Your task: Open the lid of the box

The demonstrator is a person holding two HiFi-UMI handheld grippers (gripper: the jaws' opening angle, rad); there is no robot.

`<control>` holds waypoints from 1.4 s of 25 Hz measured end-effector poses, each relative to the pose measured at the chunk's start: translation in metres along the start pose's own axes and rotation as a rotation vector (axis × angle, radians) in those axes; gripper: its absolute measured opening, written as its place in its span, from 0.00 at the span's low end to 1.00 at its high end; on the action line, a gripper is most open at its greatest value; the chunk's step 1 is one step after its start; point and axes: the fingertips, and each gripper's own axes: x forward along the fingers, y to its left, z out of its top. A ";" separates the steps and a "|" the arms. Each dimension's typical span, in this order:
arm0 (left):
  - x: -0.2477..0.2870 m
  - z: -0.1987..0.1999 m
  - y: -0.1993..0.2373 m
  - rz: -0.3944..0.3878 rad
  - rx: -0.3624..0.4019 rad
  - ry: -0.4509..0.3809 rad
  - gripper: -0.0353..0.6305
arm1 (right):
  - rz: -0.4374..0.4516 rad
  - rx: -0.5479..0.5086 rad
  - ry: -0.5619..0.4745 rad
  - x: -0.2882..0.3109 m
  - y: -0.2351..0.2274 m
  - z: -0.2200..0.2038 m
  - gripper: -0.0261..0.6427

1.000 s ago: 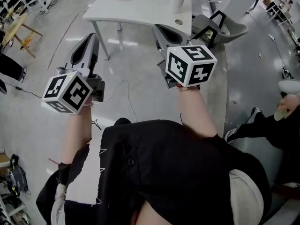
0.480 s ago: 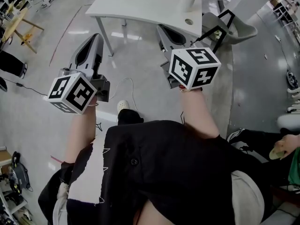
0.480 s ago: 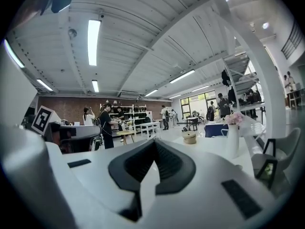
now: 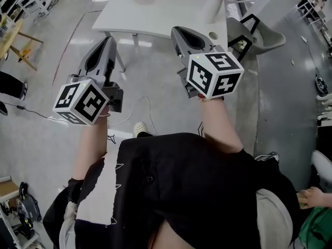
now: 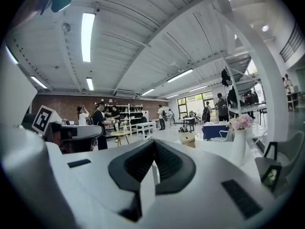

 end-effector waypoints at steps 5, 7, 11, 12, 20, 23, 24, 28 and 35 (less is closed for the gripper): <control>0.036 0.011 0.029 -0.032 -0.001 0.004 0.07 | -0.036 -0.005 -0.001 0.035 -0.011 0.010 0.05; 0.049 0.013 0.037 -0.052 -0.007 0.008 0.07 | -0.054 0.000 -0.001 0.047 -0.018 0.011 0.05; 0.069 0.020 0.054 -0.083 -0.010 0.011 0.07 | -0.079 0.013 -0.009 0.069 -0.026 0.018 0.05; 0.073 0.023 0.059 -0.089 -0.011 0.008 0.07 | -0.084 0.013 -0.013 0.075 -0.026 0.020 0.05; 0.091 0.047 0.094 -0.124 0.003 -0.021 0.07 | -0.101 0.014 -0.043 0.117 -0.022 0.034 0.05; 0.091 0.049 0.111 -0.117 0.022 -0.012 0.07 | -0.096 0.005 -0.054 0.131 -0.012 0.037 0.04; 0.091 0.050 0.117 -0.107 0.038 -0.007 0.07 | -0.096 -0.005 -0.054 0.135 -0.009 0.037 0.05; 0.089 0.051 0.134 -0.087 0.055 0.001 0.07 | -0.109 -0.038 -0.046 0.145 -0.003 0.034 0.05; 0.091 0.026 0.154 -0.039 0.039 0.061 0.07 | -0.108 -0.024 0.026 0.158 -0.012 0.002 0.05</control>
